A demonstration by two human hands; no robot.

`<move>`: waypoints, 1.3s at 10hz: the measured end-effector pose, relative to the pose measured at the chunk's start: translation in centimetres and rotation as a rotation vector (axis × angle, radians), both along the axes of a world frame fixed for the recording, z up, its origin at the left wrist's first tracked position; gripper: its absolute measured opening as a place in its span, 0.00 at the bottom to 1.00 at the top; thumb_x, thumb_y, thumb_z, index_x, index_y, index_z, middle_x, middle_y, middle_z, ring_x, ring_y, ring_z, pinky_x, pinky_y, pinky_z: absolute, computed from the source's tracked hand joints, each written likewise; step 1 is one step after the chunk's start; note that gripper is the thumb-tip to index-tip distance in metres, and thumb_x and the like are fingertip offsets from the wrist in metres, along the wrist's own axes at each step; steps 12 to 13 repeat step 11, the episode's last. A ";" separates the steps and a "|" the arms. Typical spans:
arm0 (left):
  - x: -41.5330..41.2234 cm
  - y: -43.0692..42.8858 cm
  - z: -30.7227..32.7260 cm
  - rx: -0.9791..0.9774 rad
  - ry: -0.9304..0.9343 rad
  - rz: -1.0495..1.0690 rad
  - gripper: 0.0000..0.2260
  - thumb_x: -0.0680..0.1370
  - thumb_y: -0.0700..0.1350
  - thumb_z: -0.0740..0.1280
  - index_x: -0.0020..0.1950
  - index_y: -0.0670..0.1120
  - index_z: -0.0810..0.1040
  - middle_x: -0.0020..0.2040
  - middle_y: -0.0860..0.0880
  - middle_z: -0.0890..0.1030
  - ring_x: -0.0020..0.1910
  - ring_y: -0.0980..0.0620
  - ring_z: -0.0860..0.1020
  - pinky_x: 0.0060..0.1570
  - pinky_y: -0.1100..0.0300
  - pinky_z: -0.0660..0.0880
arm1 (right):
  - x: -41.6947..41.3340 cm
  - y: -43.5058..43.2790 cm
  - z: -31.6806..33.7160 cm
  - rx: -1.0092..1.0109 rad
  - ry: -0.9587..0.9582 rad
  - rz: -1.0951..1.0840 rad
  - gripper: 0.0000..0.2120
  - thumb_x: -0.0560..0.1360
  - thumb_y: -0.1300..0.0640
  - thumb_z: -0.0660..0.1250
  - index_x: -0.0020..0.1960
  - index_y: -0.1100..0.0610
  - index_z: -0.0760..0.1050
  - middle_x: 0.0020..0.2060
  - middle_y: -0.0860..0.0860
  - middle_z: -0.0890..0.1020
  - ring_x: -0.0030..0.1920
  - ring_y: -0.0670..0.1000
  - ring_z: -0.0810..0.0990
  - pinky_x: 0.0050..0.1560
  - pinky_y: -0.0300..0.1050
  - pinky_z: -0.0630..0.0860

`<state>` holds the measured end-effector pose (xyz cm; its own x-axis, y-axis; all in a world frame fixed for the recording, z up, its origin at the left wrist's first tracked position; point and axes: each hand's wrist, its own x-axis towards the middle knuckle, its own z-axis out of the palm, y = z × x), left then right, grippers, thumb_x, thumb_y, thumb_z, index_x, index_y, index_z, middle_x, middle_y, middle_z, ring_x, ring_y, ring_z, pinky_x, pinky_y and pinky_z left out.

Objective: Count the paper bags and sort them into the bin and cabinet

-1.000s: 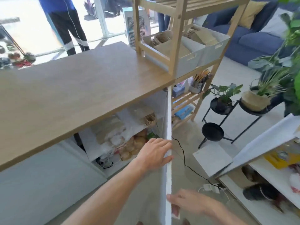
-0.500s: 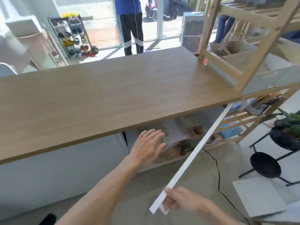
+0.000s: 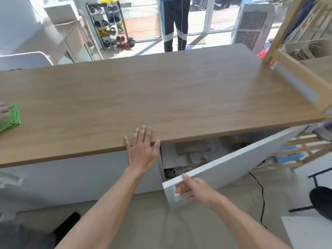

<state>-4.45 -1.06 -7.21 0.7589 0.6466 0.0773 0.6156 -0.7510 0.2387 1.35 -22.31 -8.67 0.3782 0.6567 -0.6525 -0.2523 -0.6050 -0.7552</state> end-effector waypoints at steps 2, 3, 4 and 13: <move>-0.8 1.1 -0.5 0.012 -0.024 -0.041 0.34 0.75 0.65 0.39 0.79 0.54 0.55 0.80 0.52 0.55 0.79 0.48 0.51 0.73 0.41 0.38 | 1.8 4.1 0.3 0.025 -0.015 -0.095 0.25 0.82 0.44 0.51 0.40 0.54 0.80 0.38 0.46 0.83 0.45 0.49 0.81 0.50 0.44 0.75; -0.8 1.4 -0.9 0.009 -0.044 -0.035 0.32 0.77 0.63 0.39 0.79 0.54 0.55 0.80 0.52 0.55 0.79 0.48 0.52 0.73 0.42 0.38 | 2.5 5.7 0.2 0.032 -0.021 -0.135 0.25 0.82 0.44 0.51 0.40 0.55 0.80 0.41 0.49 0.84 0.46 0.50 0.81 0.53 0.47 0.76; -0.7 1.3 -0.9 0.005 -0.048 -0.033 0.32 0.77 0.62 0.39 0.79 0.54 0.56 0.80 0.52 0.56 0.79 0.48 0.52 0.74 0.43 0.40 | 3.3 6.7 -0.1 0.023 0.004 -0.148 0.23 0.82 0.45 0.53 0.40 0.55 0.81 0.42 0.49 0.84 0.47 0.50 0.81 0.52 0.47 0.75; -0.5 1.4 -1.2 0.063 -0.061 -0.019 0.26 0.80 0.59 0.50 0.75 0.51 0.66 0.75 0.48 0.68 0.74 0.44 0.65 0.70 0.36 0.56 | 6.0 8.6 3.1 0.043 -0.027 0.082 0.22 0.62 0.53 0.62 0.56 0.52 0.74 0.57 0.48 0.77 0.57 0.46 0.76 0.62 0.52 0.72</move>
